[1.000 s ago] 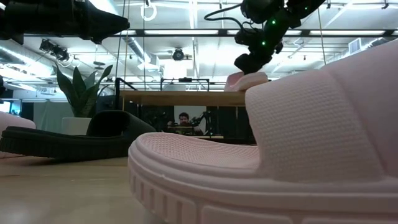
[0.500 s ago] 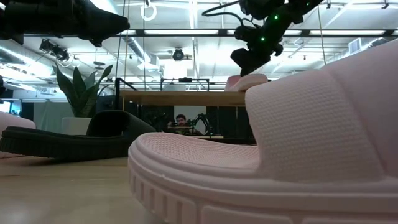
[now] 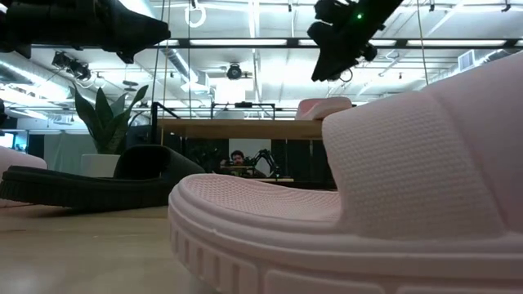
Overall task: Pick and place slides into the shelf
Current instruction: Put the middle right pink slides on the shelf, then put the middle pink slides on the shelf
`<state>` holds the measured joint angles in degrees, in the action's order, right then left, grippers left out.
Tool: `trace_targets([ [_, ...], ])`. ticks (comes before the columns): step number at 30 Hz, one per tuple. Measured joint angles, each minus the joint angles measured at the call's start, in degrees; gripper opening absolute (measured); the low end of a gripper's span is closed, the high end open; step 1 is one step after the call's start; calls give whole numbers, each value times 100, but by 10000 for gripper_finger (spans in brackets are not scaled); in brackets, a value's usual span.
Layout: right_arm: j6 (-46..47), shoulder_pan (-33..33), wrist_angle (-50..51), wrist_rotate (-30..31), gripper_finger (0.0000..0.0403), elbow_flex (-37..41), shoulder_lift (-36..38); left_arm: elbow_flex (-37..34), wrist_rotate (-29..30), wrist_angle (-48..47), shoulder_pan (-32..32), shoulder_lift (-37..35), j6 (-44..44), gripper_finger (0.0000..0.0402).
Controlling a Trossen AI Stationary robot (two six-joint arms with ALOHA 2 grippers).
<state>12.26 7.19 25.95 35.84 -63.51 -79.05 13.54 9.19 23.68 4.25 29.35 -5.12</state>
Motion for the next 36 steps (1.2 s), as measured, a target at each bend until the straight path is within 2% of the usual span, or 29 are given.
trace_targets([
  [14,987,261,-69,456,115,643,-459,0,0,2,2,0,-5,123],
  [21,580,207,-48,618,103,563,-422,0,0,11,2,0,-46,118],
  [27,195,224,-166,1055,102,220,-322,0,-1,308,2,-1,14,121],
  [33,398,80,-162,981,99,-154,-297,0,0,459,-8,-3,171,125],
  [36,724,-126,-179,426,94,-193,-291,0,2,149,-123,8,-23,121],
])
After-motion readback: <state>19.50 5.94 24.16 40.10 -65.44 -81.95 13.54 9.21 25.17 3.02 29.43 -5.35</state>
